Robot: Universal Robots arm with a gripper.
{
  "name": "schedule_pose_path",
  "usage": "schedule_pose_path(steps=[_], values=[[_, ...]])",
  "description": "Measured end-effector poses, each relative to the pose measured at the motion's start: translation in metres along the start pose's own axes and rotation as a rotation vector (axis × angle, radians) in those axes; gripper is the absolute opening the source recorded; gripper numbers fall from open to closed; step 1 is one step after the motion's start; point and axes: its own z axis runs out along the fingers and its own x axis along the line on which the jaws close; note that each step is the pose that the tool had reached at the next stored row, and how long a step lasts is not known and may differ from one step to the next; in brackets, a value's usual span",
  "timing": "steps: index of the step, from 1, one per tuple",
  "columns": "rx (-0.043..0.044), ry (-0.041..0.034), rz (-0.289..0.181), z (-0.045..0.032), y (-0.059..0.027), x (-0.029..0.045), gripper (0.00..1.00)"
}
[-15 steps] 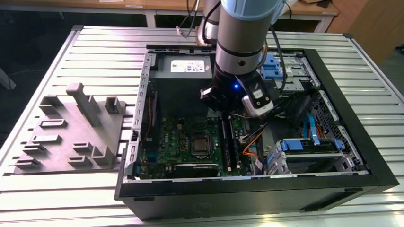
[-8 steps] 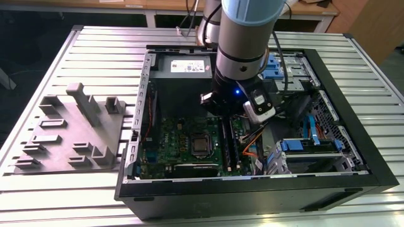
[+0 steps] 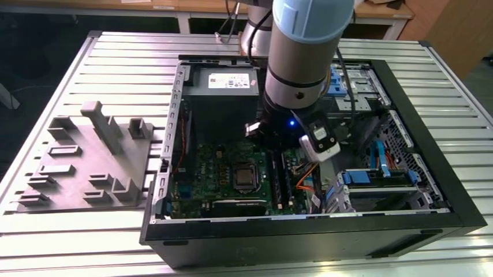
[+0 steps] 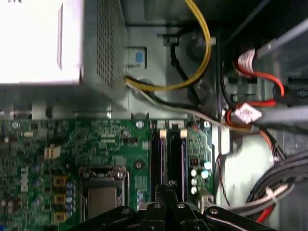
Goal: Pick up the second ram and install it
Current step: 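Press down the second ram until it locks into place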
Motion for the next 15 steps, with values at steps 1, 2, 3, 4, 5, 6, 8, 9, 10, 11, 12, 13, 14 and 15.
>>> schedule_pose_path(steps=[1,2,3,4,5,6,8,9,10,11,12,13,14,15], values=[[0.0001,0.0000,0.000,-0.0002,-0.0031,-0.0001,0.10],[0.0000,0.0000,0.000,-0.0003,-0.0062,-0.0002,0.10],[-0.0001,0.0000,0.000,-0.0004,-0.0094,-0.0002,0.10],[-0.0001,0.0000,0.000,-0.0006,-0.0122,-0.0003,0.10],[0.0001,0.0000,0.000,-0.0008,-0.0152,-0.0004,0.10],[0.0000,0.0000,0.000,-0.0009,-0.0183,-0.0005,0.10],[0.0000,0.0000,0.000,-0.0012,-0.0245,-0.0007,0.10],[-0.0001,0.0000,0.000,-0.0014,-0.0277,-0.0008,0.10],[0.0002,0.0001,0.000,-0.0016,-0.0306,-0.0008,0.10],[0.0000,0.0000,0.000,-0.0017,-0.0333,-0.0009,0.10],[0.0000,0.0000,0.000,-0.0018,-0.0358,-0.0010,0.10],[0.0000,0.0000,0.000,-0.0019,-0.0381,-0.0010,0.10],[0.0000,0.0000,0.000,-0.0020,-0.0403,-0.0011,0.10],[0.0000,0.0000,0.000,-0.0021,-0.0425,-0.0011,0.10]])
